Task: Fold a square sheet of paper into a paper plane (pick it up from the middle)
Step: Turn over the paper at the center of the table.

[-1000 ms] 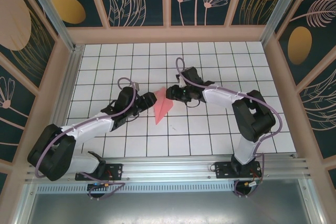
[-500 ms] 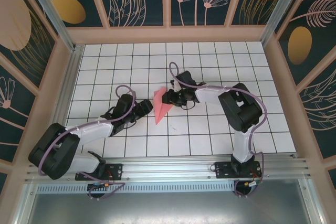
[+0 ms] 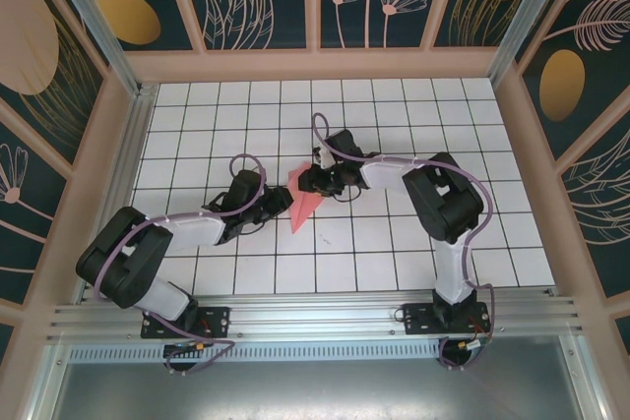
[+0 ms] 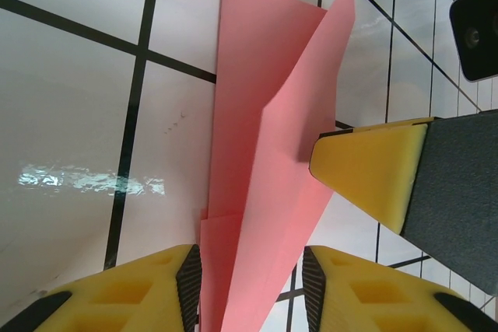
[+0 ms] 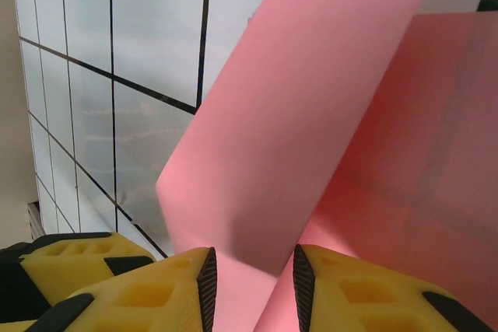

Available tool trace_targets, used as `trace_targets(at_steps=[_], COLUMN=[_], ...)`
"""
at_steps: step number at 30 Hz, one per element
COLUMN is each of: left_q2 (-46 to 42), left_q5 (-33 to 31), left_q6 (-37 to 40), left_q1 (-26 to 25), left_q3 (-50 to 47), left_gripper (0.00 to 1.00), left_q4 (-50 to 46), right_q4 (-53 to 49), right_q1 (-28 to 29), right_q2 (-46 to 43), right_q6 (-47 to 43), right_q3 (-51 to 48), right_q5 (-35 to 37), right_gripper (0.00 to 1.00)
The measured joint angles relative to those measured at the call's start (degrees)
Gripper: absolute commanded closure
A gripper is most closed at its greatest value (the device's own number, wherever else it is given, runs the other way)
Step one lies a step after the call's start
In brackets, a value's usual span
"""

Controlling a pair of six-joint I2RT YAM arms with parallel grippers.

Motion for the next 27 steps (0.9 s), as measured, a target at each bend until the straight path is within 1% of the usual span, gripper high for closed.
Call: trace_targets(at_steps=[5,7,11,13,18,22,25,27], left_q2=[0.0,0.0,-0.1,-0.5,-4.5,-10.0,-14.1,-16.3], left_q5=[0.0,0.0,0.3,1.0,4.0,6.7,8.4,9.4], left_q6=[-0.2,-0.4,-1.0,-1.4,-2.4,-2.4,-2.5,-2.6], left_q1=[0.0,0.0,0.2,0.6,2.4,3.3,3.7,3.7], left_q3=[0.0,0.0,-0.2,-0.8,-3.5,-4.9,-5.0,-5.0], left_gripper=[0.57,0.55,0.48,0.41,0.26,0.13,0.08,0.06], left_q4=[0.0,0.0,0.4,0.9,3.4,5.6,7.8,9.7], right_q4=[0.4,0.9,1.9,3.4,9.9,16.0,20.1,22.4], right_q1=[0.3,0.3,0.3,0.3,-0.9,-3.8,-6.3,-7.8], right_q2=[1.3,1.8,2.3,2.3,1.0,-2.7,-6.1,-8.6], right_q6=[0.7,1.2,2.2,2.8,5.2,8.2,9.9,11.0], right_q3=[0.2,0.2,0.2,0.1,-2.9,-6.3,-6.7,-6.6], right_q5=[-0.8,-1.4,-2.3,-3.1,-7.0,-12.3,-16.6,-19.0], right_gripper=[0.72,0.78,0.90,0.94,0.96,0.96,0.96,0.96])
